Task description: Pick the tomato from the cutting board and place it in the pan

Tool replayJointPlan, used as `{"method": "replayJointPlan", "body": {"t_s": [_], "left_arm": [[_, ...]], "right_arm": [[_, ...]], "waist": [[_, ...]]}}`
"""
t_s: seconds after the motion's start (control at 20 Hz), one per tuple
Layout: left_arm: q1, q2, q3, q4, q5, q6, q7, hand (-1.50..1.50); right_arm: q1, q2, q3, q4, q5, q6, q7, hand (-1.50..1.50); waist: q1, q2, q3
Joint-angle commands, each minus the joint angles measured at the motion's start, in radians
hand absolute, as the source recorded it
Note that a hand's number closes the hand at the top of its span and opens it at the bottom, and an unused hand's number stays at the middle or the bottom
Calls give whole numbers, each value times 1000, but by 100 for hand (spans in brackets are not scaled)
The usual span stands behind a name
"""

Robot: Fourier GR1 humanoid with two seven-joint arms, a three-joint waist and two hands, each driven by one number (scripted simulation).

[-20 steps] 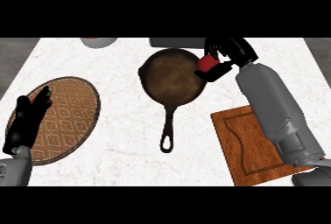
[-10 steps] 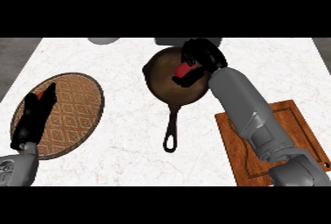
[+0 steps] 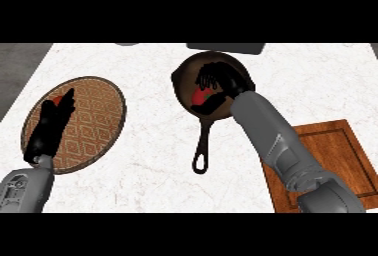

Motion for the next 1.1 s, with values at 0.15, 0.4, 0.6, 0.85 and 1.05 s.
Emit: {"method": "replayJointPlan", "body": {"t_s": [0.15, 0.4, 0.6, 0.85, 1.05], "left_arm": [[5, -3, -17, 4, -12, -9, -37, 0], [-33, -25, -31, 40, -23, 1, -29, 0], [-49, -9, -21, 50, -15, -13, -25, 0], [-25, -19, -11, 49, -8, -4, -37, 0], [-39, 19, 23, 38, -6, 3, 8, 0]], "right_arm": [[16, 6, -30, 63, -56, 34, -50, -150], [-13, 6, -70, 73, -115, 26, -75, -150], [3, 6, -132, 54, -187, -2, -155, -150], [-12, 6, -192, 35, -257, -30, -193, -150], [-42, -8, -233, 19, -290, -20, -120, -150]], "waist": [[37, 8, 1], [60, 15, 1], [52, 13, 2], [25, 3, 1], [-15, -6, 0]]}}
